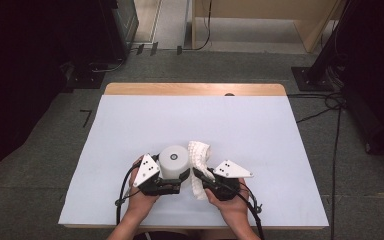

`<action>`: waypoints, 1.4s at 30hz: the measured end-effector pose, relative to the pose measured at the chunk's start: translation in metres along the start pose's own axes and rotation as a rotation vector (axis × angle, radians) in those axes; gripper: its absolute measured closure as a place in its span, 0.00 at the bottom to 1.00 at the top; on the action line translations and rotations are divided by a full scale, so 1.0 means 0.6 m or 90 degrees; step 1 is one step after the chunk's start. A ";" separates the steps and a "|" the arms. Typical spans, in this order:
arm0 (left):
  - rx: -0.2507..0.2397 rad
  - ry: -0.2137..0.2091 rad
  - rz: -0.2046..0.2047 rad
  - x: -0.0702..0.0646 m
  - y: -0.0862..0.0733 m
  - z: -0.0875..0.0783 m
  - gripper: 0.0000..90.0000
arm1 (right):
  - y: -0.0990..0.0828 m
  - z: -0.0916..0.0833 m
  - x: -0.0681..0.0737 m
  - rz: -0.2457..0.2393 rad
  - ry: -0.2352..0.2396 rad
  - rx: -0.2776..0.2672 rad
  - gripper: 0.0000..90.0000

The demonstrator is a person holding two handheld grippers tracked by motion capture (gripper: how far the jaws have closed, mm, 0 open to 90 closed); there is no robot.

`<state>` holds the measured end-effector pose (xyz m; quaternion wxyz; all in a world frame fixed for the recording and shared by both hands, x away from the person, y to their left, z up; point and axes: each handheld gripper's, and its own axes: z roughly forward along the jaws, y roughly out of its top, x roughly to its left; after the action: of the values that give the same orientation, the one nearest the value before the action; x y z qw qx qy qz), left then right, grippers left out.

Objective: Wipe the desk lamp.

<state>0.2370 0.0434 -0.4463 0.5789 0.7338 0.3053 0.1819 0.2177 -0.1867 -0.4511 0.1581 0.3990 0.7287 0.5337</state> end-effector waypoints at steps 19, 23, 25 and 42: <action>-0.019 -0.019 -0.028 0.014 0.012 -0.006 0.10 | -0.007 0.011 0.003 -0.020 -0.004 0.025 0.84; -0.005 -0.024 -0.024 0.009 0.006 -0.002 0.10 | 0.007 -0.007 0.004 -0.025 -0.006 -0.002 0.84; -0.005 -0.032 -0.025 0.004 0.005 0.001 0.10 | 0.016 -0.016 0.003 -0.028 -0.006 -0.017 0.84; 0.001 -0.067 -0.014 0.016 -0.010 0.012 0.10 | 0.020 -0.018 -0.001 -0.043 0.000 -0.015 0.84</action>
<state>0.2472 0.0454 -0.4548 0.5956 0.7393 0.2830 0.1363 0.2158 -0.1927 -0.4359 0.1807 0.3726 0.7353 0.5365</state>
